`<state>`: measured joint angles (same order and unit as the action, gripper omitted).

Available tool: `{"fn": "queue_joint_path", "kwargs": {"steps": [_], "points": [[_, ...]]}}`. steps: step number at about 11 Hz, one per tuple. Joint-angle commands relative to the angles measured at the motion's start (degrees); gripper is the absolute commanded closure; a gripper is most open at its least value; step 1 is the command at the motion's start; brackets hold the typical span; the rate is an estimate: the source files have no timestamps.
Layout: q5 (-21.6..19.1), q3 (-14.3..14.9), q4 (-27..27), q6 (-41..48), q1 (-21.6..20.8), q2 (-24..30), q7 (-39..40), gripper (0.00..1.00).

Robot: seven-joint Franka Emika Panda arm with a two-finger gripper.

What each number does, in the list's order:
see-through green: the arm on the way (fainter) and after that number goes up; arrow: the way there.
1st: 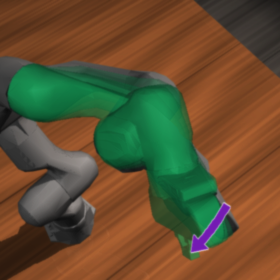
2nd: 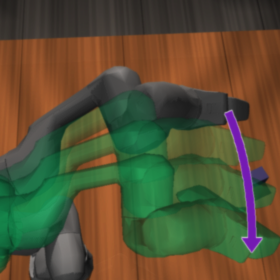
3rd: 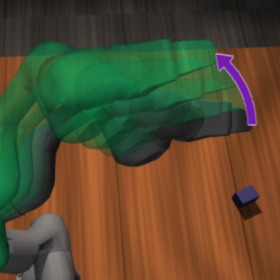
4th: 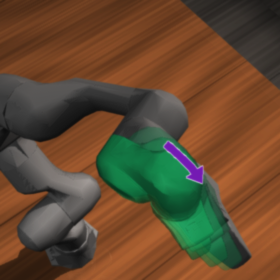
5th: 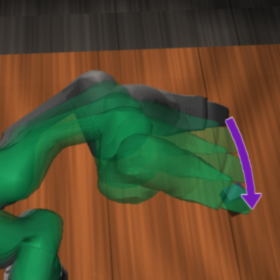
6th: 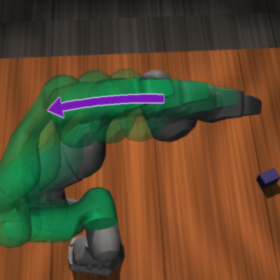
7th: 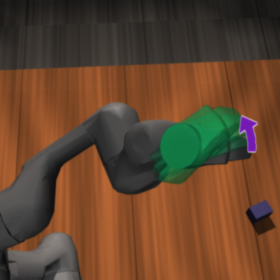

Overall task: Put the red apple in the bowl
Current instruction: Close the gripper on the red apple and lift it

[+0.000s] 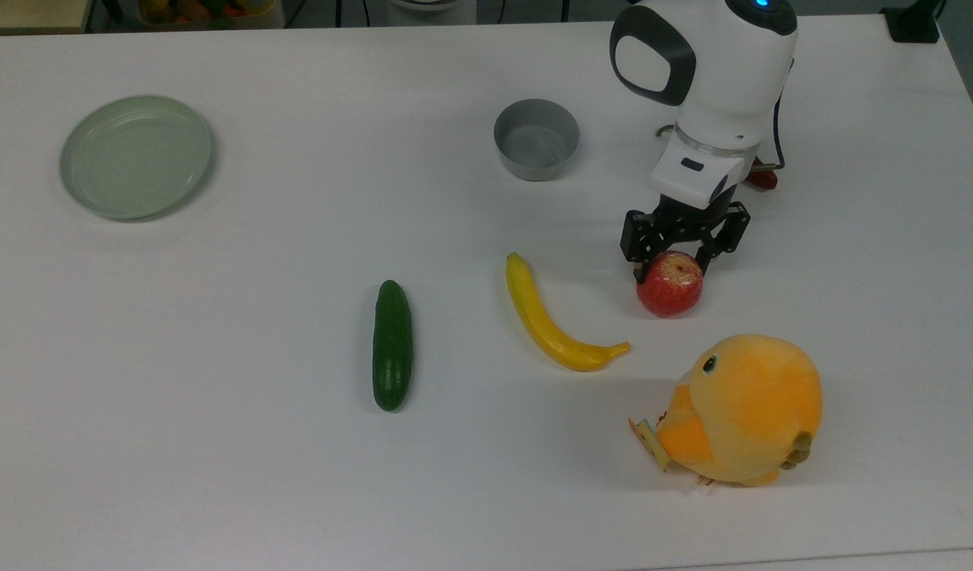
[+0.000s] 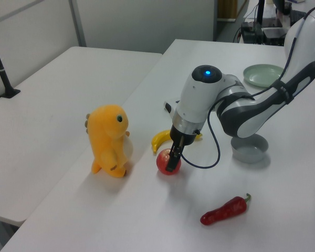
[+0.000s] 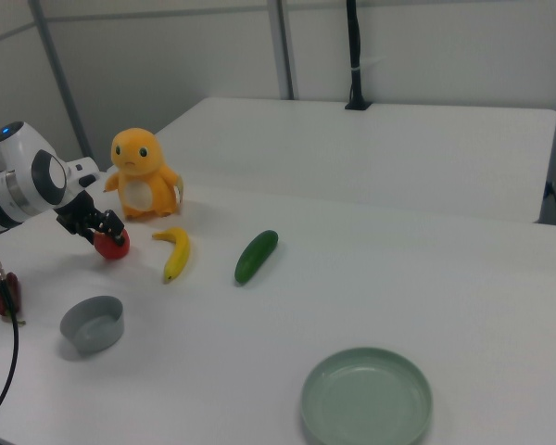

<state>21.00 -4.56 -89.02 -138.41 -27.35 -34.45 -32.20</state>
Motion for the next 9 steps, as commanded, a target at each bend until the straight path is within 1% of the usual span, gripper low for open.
{"fn": "queue_joint_path", "kwargs": {"steps": [1,3,5,8,9], "points": [[1.32,-0.45,-0.02,-0.98,0.19,-0.27,-1.20,0.65],[1.24,-0.45,-0.10,-0.81,0.37,0.52,-1.29,0.65],[0.54,-0.45,-0.36,0.15,0.54,3.23,-1.20,0.65],[-0.43,-1.33,-1.25,9.27,1.86,10.08,-1.29,0.64],[-2.44,-1.33,-1.33,12.78,2.38,12.89,-1.38,0.65]]}}
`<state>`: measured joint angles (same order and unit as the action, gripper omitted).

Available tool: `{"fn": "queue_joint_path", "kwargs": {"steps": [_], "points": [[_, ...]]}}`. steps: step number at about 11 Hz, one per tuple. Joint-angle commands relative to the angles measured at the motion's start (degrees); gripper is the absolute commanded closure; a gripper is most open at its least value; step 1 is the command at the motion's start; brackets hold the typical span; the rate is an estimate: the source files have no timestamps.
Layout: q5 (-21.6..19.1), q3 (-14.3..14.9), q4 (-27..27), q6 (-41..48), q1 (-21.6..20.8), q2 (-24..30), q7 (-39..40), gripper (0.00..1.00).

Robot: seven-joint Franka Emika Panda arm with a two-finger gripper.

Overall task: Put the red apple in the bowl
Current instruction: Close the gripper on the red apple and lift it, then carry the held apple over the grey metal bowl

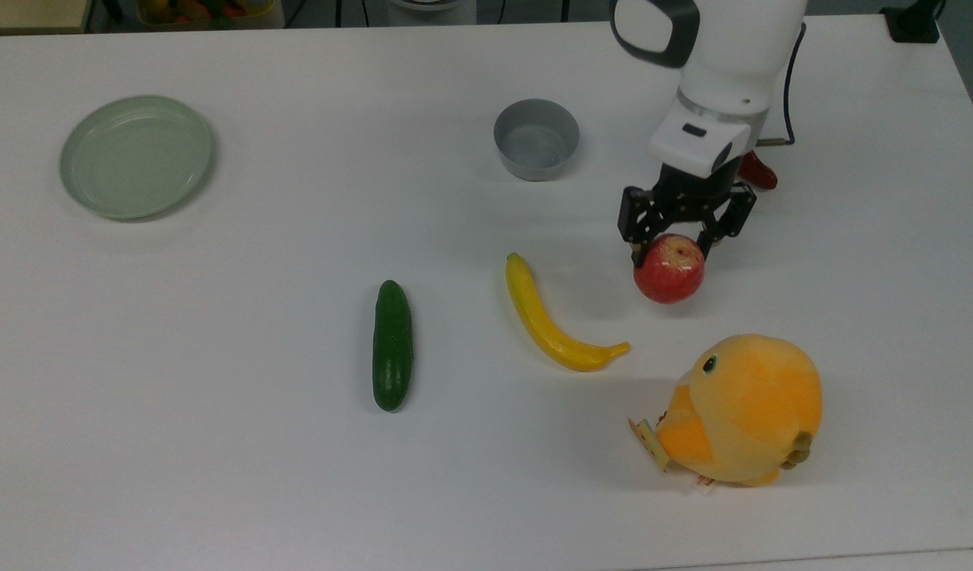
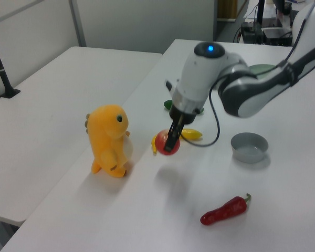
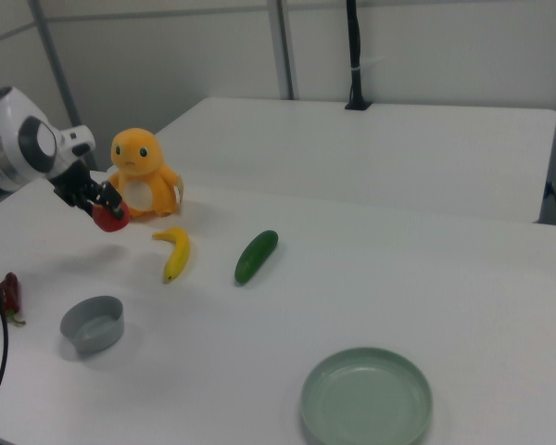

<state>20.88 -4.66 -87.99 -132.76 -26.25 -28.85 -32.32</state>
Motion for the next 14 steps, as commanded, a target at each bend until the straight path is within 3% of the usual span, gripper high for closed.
{"fn": "queue_joint_path", "kwargs": {"steps": [1,3,6,8,11,14], "points": [[-6.34,-1.23,-2.45,10.21,2.51,10.28,-0.99,0.64],[-11.46,-1.14,-3.24,16.36,3.75,15.99,2.07,0.64],[-13.32,-1.14,-6.83,24.80,5.42,24.17,6.38,0.63],[-15.59,-1.05,-9.73,29.64,6.99,28.83,13.21,0.63],[-18.94,-0.62,-13.95,35.54,9.72,33.67,27.10,0.63],[-19.83,-0.52,-21.15,35.29,11.13,35.35,35.03,0.62]]}}
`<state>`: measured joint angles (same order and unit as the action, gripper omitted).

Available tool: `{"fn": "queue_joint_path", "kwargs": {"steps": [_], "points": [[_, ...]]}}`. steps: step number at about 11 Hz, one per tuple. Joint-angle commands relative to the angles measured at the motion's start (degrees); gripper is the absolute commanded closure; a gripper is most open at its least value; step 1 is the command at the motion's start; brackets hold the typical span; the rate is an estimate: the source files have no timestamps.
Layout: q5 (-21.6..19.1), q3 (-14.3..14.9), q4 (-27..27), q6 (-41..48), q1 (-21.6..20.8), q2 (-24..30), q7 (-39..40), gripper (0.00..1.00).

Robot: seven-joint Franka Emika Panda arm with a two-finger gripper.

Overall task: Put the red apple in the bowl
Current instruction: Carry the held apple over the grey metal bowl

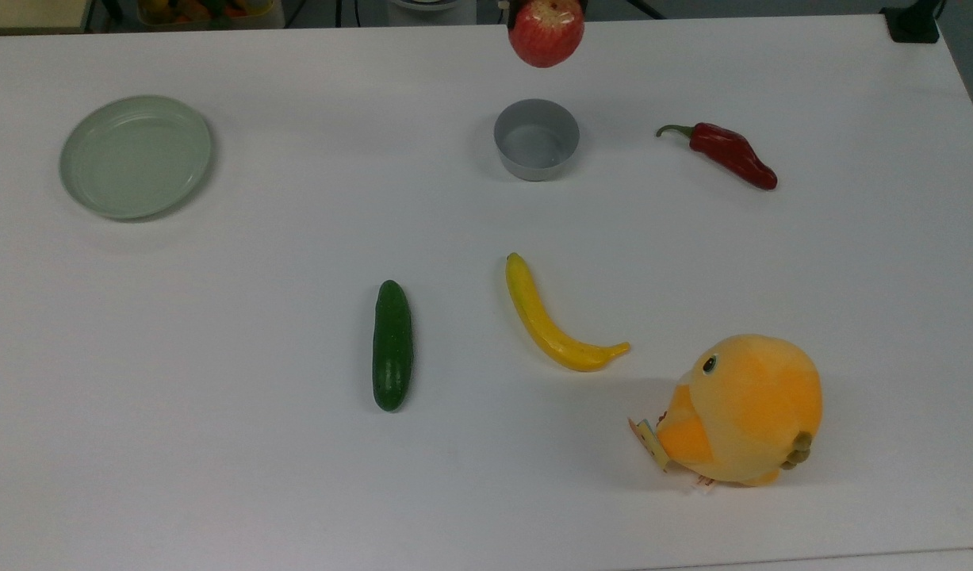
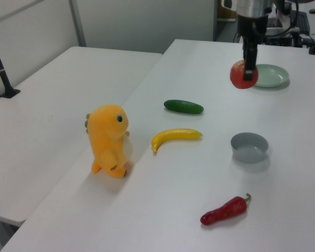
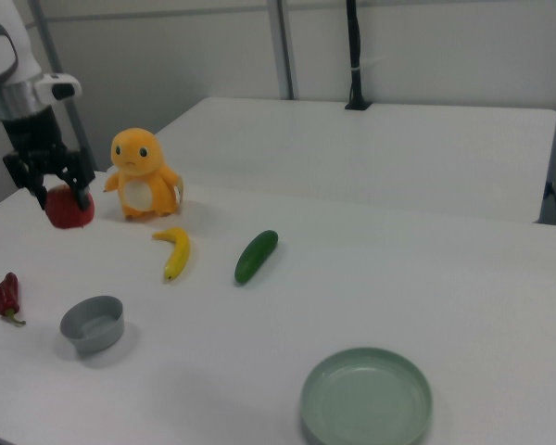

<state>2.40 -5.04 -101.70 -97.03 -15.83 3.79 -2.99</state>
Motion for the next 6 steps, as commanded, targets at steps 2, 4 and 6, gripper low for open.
{"fn": "queue_joint_path", "kwargs": {"steps": [2,4,6], "points": [[-1.35,-0.14,-12.00,-1.32,1.15,2.72,7.11,0.62],[-1.44,-0.23,-16.40,-6.48,0.62,2.81,7.21,0.61],[-1.44,-0.67,-21.32,-14.29,0.36,2.72,6.60,0.61]]}}
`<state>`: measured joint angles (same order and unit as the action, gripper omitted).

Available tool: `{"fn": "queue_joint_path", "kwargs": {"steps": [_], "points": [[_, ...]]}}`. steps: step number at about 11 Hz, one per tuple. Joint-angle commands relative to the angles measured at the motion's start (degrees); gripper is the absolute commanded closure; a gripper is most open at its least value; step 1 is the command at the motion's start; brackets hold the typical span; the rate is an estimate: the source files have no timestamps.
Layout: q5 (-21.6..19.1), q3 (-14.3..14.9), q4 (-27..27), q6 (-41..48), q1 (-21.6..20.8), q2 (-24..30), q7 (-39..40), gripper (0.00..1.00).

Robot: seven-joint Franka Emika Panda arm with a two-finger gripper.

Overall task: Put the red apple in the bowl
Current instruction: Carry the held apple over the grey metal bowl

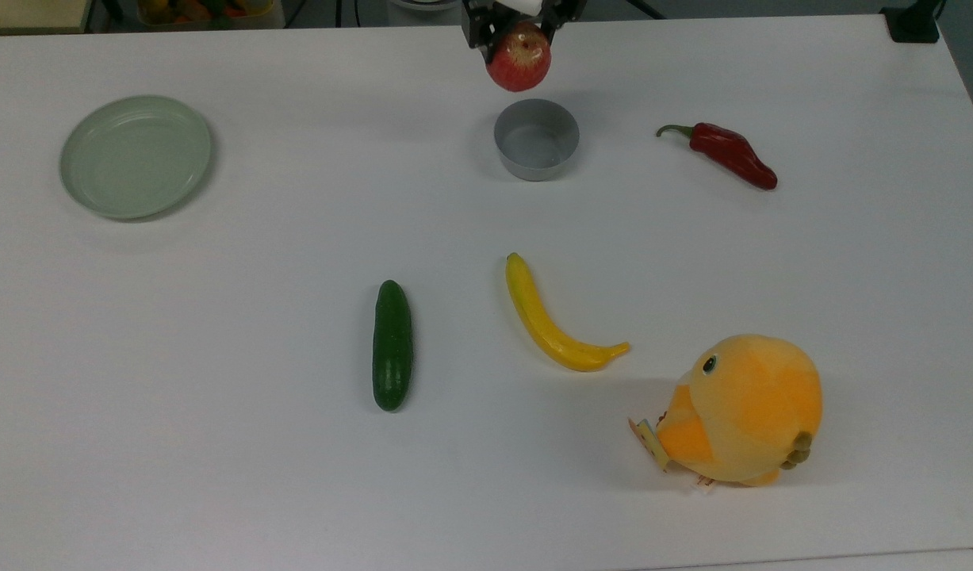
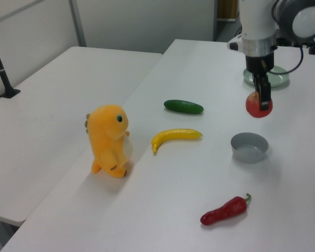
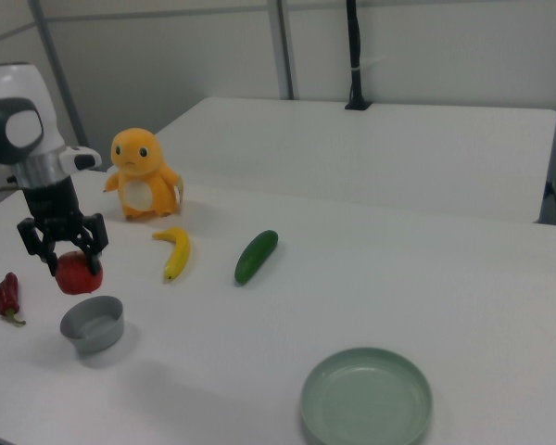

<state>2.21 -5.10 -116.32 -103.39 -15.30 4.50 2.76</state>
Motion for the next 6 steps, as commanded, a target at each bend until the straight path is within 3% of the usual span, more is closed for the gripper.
{"fn": "queue_joint_path", "kwargs": {"steps": [1,6], "points": [[-1.24,-0.69,-8.73,-10.58,-0.25,1.92,0.76,0.61],[-1.24,-0.78,-13.93,-24.21,-2.19,-0.63,-2.40,0.58]]}}
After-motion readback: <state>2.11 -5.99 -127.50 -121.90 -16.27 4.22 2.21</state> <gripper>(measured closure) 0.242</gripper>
